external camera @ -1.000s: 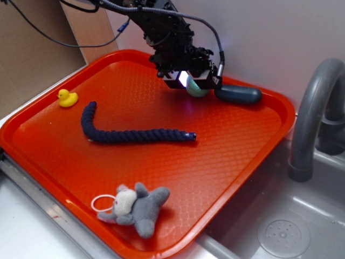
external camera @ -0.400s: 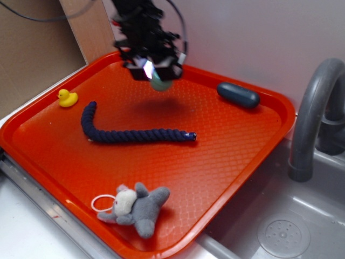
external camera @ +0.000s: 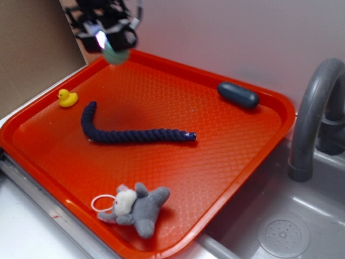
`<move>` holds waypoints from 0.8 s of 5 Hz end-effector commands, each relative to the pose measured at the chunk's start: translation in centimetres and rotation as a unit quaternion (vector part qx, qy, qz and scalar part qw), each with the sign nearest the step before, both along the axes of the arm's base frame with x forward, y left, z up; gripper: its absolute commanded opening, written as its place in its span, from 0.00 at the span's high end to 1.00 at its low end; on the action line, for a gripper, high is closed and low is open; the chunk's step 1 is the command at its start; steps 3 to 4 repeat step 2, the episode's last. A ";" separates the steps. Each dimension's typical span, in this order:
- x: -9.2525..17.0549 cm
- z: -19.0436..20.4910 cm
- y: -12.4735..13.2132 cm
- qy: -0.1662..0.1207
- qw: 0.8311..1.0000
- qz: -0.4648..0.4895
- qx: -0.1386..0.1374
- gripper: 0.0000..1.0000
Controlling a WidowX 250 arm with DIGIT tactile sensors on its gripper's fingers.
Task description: Grab the green ball.
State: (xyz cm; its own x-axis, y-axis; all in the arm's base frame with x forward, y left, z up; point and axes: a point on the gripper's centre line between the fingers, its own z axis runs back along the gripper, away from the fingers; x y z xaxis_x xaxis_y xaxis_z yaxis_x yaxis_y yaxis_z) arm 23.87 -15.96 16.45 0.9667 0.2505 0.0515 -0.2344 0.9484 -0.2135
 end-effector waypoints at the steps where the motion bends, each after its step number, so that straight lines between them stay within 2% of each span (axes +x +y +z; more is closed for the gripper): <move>1: -3.3 6.9 2.3 -0.055 0.998 0.011 -0.028 1.00; 2: -3.6 7.4 2.9 -0.068 0.997 0.035 -0.019 1.00; 4: -3.6 7.4 2.9 -0.068 0.997 0.035 -0.019 1.00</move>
